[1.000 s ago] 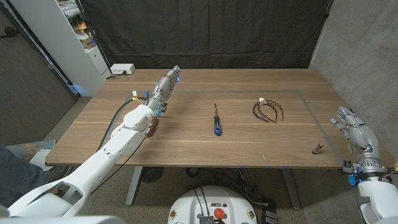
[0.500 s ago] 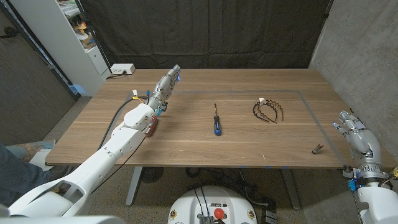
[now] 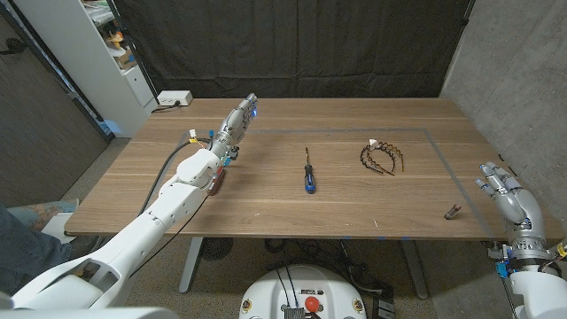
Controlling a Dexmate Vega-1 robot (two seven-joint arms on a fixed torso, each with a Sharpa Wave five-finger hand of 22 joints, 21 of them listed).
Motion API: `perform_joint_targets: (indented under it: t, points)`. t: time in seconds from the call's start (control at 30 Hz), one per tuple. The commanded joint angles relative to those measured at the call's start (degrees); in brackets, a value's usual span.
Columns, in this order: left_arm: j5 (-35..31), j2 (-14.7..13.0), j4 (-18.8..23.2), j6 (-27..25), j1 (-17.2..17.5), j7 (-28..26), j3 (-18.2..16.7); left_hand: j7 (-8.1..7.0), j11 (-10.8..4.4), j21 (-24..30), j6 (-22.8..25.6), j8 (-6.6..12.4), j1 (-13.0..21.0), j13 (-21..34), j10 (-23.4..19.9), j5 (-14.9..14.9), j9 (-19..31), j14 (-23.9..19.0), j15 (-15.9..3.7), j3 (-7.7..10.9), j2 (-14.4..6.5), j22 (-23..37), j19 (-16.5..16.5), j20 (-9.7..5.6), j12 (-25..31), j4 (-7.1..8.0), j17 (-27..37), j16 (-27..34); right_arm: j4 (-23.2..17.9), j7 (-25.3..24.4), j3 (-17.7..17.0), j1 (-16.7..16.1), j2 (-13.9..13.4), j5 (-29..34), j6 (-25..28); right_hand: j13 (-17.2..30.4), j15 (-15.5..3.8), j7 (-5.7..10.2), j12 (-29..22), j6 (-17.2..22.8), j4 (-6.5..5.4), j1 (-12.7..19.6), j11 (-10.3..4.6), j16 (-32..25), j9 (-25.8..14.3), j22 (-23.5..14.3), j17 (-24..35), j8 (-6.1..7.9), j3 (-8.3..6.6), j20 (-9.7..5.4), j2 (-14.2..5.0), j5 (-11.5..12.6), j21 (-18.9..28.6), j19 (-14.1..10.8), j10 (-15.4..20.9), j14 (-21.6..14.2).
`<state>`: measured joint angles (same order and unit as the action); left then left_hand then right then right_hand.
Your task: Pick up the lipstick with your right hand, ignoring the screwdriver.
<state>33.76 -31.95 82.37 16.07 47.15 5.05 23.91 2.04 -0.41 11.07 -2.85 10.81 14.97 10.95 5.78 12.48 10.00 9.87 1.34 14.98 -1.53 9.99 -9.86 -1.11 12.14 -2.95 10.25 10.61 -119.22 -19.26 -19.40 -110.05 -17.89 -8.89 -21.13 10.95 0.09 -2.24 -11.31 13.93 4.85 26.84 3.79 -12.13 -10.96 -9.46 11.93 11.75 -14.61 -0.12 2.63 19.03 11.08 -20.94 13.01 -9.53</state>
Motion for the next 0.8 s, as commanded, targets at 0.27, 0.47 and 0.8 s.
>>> perform_joint_targets:
  t: [0.27, 0.47, 0.8]
  points:
    - [-0.5, -0.3, 1.5, 0.0, 0.8, -1.2, -0.3, -0.19, -0.30, 0.2, 0.0, -0.09, 0.2, 0.1, 0.4, 0.0, 0.2, 0.5, -0.09, 0.11, -0.5, 0.3, -2.9, 0.62, -0.2, -0.32, 0.2, 0.1, -0.2, -3.4, -0.6, -0.6, 1.4, 6.7, 2.0, 0.0, -0.26, 1.04, -0.1, -2.2, 1.82, 2.8, -0.16, 0.1, 0.0, -0.3, -0.1, -0.88, -0.34, -0.22, 0.65, 0.5, 0.0, -0.7, 0.2, -0.4]
    - [-0.6, -0.2, 1.0, 0.1, 0.3, -0.9, -0.2, -0.33, -0.36, 0.2, 0.0, -0.10, 0.2, 0.1, 0.3, 0.0, 0.2, 0.4, -0.19, 0.10, -0.5, 0.3, -2.9, 0.76, -0.2, -0.36, 0.2, 0.1, -0.5, -4.9, -0.8, -1.2, 2.1, 9.1, 2.7, 0.0, -0.28, 1.17, 0.0, -3.2, 2.35, 3.6, -0.39, 0.1, 0.0, -0.3, -0.2, -1.13, -0.43, -0.31, 0.91, 0.7, 0.0, -0.8, 0.2, -0.4]
    - [-0.2, 0.1, 0.2, 0.2, 0.0, -0.5, -0.2, -0.38, -0.29, 0.2, 0.0, -0.08, 0.2, 0.1, 0.4, 0.0, 0.1, 0.5, -0.17, 0.06, -0.5, 0.3, -3.0, 0.88, -0.2, -0.41, 0.2, 0.1, -1.0, -6.4, -0.1, -1.9, 3.0, 11.5, 4.0, -0.1, -0.41, 1.13, -0.3, -4.4, 3.63, 5.7, -0.27, 0.0, 0.0, -0.2, -0.2, -1.19, -0.55, -0.29, 1.90, 1.3, 0.1, -1.2, 1.3, -0.8]
